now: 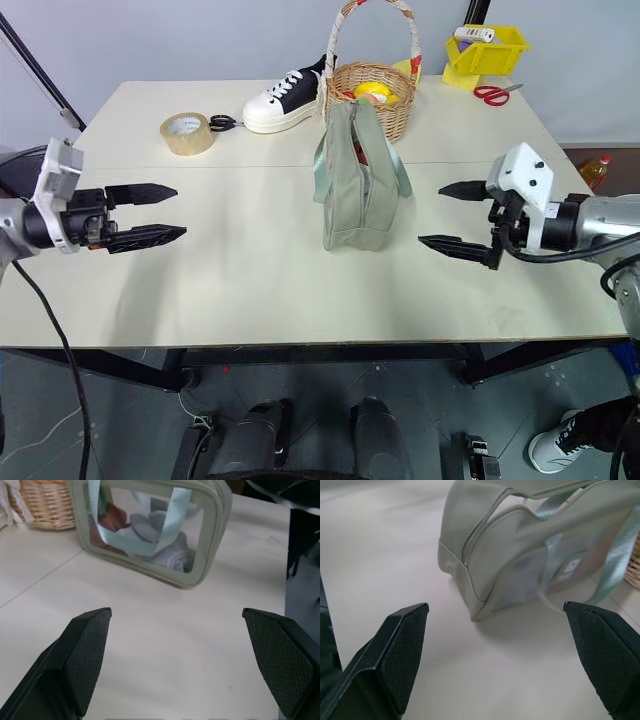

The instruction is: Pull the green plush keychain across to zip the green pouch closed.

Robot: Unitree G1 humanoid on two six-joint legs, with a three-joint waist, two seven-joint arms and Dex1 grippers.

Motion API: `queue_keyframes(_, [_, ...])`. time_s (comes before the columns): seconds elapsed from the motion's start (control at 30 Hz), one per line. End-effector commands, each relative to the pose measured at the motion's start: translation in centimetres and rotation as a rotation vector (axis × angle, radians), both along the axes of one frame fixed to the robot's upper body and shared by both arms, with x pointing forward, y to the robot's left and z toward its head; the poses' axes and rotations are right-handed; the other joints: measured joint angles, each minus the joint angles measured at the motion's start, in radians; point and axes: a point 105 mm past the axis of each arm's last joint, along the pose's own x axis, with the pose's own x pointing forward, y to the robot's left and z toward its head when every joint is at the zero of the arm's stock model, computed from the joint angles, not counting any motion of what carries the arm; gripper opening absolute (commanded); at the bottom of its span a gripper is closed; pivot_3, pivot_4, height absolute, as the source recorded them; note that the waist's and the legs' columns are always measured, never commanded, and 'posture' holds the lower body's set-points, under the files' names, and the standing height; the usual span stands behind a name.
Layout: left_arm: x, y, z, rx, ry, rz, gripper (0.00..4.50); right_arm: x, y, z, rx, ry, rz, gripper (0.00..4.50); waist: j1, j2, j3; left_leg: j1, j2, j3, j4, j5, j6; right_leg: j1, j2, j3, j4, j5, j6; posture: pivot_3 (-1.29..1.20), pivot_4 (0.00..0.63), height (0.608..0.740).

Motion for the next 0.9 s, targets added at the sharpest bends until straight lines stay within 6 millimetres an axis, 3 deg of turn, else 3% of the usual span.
queue_keyframes(0.03, [-0.5,0.0,1.9,0.012,-0.084,-0.019,4.48,-0.3,0.4,1.6,-0.005,-0.062,0.021,4.5,0.001,0.0,0.0,0.0,0.0,0.0,0.0,0.0,0.0,0.0,0.0,0.0,0.0,0.0,0.0,0.0,0.15,0.695])
queue_keyframes(0.27, [-0.6,0.2,2.7,0.009,-0.089,-0.021,4.48,-0.6,2.0,3.9,0.06,-0.093,0.055,4.5,-0.002,0.0,0.0,0.0,0.0,0.0,0.0,0.0,0.0,0.0,0.0,0.0,0.0,0.0,0.0,0.0,0.15,0.695])
queue_keyframes(0.6, [-0.4,0.0,3.2,-0.009,-0.126,-0.027,4.48,0.2,2.2,3.9,0.054,-0.07,0.007,4.5,0.002,0.0,0.0,0.0,0.0,0.0,0.0,0.0,0.0,0.0,0.0,0.0,0.0,0.0,0.0,0.0,0.15,0.695])
queue_keyframes(0.73, [0.1,-0.4,5.0,-0.096,-0.189,-0.031,4.48,3.4,3.1,6.0,0.072,-0.082,-0.114,4.5,-0.007,0.001,0.0,0.0,0.0,0.0,0.0,0.0,0.0,-0.001,0.0,0.0,0.001,0.0,0.0,0.0,0.15,0.695])
queue_keyframes(0.9, [0.3,-0.6,6.8,-0.221,-0.234,-0.032,4.48,5.7,6.9,7.8,0.141,0.136,-0.135,4.5,-0.005,0.001,0.0,0.0,0.001,0.0,-0.001,0.0,0.0,-0.002,0.0,0.001,0.001,0.001,-0.001,0.0,0.15,0.695])
